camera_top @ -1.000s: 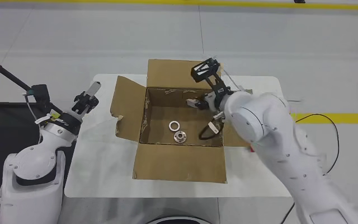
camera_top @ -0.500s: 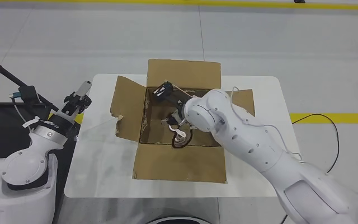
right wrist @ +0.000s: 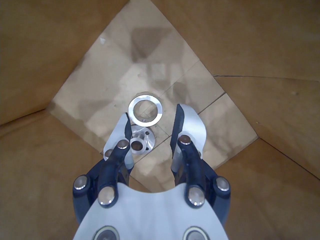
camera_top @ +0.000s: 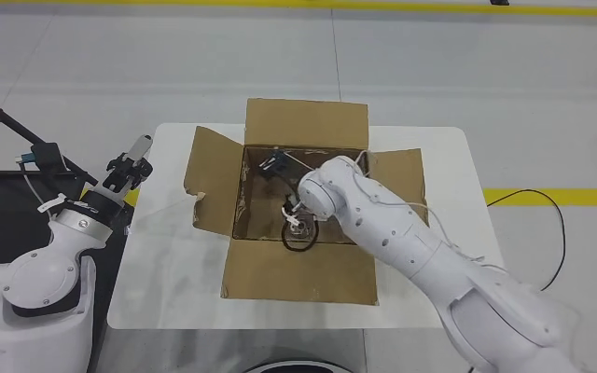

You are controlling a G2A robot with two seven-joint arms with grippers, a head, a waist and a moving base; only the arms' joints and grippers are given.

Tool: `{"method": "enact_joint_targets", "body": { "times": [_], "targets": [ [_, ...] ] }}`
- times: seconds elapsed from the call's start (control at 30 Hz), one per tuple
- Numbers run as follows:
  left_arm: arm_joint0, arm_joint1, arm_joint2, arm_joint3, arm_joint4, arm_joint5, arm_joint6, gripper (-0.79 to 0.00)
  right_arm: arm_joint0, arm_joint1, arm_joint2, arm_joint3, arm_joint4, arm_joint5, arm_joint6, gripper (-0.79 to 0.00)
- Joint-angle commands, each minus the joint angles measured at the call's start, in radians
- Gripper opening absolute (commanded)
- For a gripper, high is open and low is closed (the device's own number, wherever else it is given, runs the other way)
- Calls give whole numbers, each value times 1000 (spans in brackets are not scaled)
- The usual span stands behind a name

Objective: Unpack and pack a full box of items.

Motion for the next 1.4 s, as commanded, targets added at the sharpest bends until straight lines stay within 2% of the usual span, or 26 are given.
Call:
{"method": "enact_joint_targets", "body": {
  "times": [0.0,0.23,0.37,0.57,0.73,0.8,0.83,0.93,1.17,1.37],
  "targets": [
    [0,0,0,0,0,0,0,0,3,-15,-5,44,9,-10,-7,-425],
    [0,0,0,0,0,0,0,0,17,-65,-20,174,26,-42,-28,-440],
    [0,0,0,0,0,0,0,0,22,-90,-23,230,37,-58,-42,-502],
    [0,0,0,0,0,0,0,0,29,-125,-29,292,41,-80,-43,-542],
    [0,0,0,0,0,0,0,0,34,-148,-29,339,42,-98,-40,-643],
    [0,0,0,0,0,0,0,0,37,-156,-27,356,41,-104,-43,-714],
    [0,0,0,0,0,0,0,0,39,-159,-25,362,42,-107,-43,-785],
    [0,0,0,0,0,0,0,0,45,-167,-19,373,38,-109,-43,-785],
    [0,0,0,0,0,0,0,0,59,-156,34,323,47,-132,-44,-785],
    [0,0,0,0,0,0,0,0,35,-93,125,132,8,-113,26,-785]
  ]
}}
